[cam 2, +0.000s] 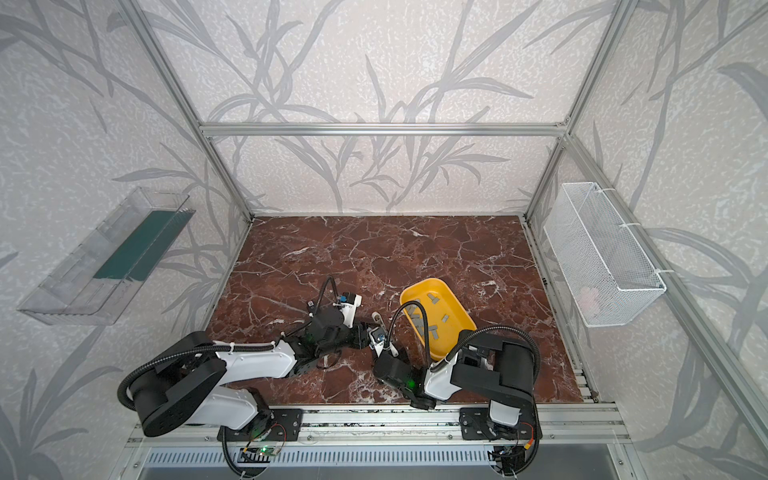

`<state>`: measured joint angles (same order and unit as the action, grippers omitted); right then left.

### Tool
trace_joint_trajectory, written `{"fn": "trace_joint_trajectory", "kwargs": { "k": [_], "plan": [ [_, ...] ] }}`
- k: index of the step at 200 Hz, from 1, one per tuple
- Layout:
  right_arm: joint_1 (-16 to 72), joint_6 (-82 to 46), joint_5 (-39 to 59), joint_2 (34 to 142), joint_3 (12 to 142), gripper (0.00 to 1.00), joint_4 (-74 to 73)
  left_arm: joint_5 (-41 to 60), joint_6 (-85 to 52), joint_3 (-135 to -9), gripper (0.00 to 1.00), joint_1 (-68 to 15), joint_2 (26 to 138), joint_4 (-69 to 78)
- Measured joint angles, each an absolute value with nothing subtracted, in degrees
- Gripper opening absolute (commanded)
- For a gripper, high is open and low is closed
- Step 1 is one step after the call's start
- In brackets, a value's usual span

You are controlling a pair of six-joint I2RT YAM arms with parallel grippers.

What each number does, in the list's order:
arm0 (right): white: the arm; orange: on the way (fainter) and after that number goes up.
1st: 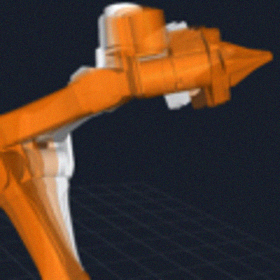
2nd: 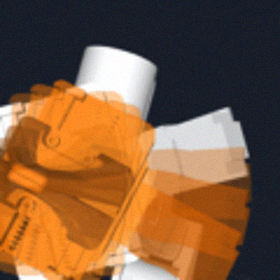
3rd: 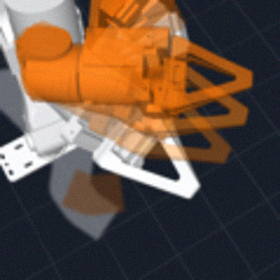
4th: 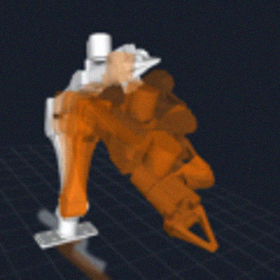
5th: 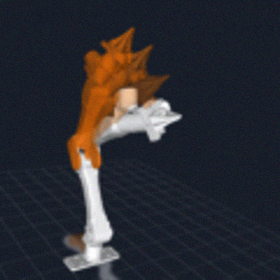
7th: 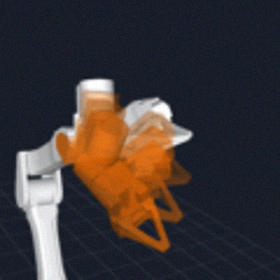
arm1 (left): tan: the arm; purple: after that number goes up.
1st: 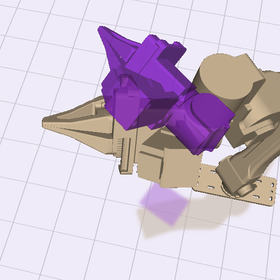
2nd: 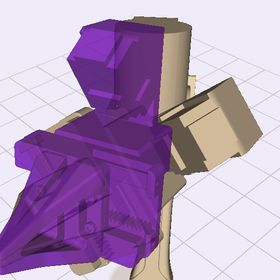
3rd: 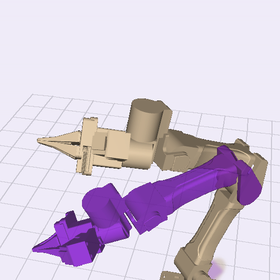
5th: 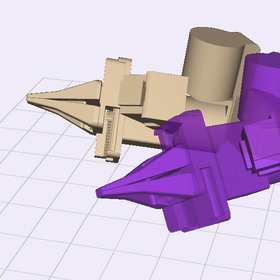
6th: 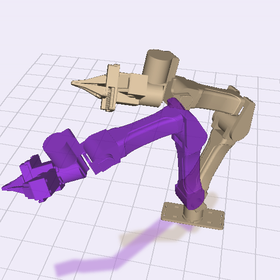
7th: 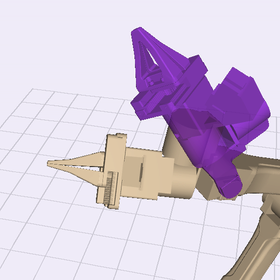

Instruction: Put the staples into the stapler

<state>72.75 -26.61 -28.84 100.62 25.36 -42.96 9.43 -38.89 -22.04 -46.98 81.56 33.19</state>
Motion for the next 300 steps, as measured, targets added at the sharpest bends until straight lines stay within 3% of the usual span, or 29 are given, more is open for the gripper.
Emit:
{"fn": "trace_joint_trajectory", "kwargs": {
  "k": [103, 239, 300],
  "plan": [
    [72.40, -27.66, -28.25, 101.21, 23.70, 0.32, -47.09, 7.42, -32.58, -17.72, 0.44, -49.95, 80.29, 38.11],
    [72.36, -27.90, -27.99, 100.77, 22.59, 0.35, -48.38, 13.63, -20.08, -17.85, 0.42, -50.33, 84.88, 43.22],
    [72.36, -27.44, -26.26, 96.20, 21.71, 0.59, -43.13, 6.81, -20.73, -16.97, 0.50, -51.44, 71.99, 31.11]
  ]
}}
